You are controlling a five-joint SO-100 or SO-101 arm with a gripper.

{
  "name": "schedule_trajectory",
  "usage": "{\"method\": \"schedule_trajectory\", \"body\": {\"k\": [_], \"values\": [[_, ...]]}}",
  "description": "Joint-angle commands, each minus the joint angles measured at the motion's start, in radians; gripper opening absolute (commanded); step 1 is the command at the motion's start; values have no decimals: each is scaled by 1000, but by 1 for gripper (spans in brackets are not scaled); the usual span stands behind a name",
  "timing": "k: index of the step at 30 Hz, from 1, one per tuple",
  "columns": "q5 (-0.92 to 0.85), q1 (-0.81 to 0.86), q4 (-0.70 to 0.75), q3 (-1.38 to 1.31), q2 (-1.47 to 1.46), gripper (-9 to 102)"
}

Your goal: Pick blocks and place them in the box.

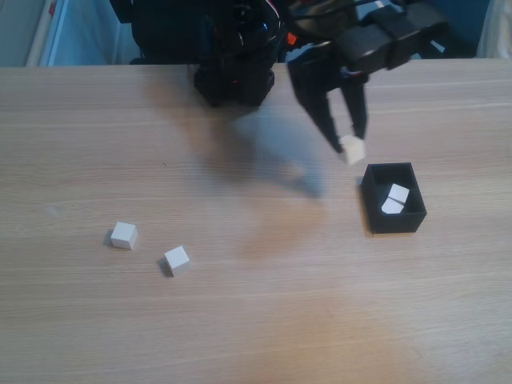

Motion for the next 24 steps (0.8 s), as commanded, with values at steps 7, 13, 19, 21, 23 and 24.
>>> {"method": "schedule_trajectory", "body": {"k": [7, 13, 19, 21, 23, 24], "values": [[183, -155, -49, -221, -216, 0], [232, -183, -64, -279, -314, 0], [256, -190, -78, -290, -356, 6], [258, -190, -78, -291, -362, 8], [258, -186, -83, -291, -368, 10], [258, -183, -83, -291, -368, 10]]}}
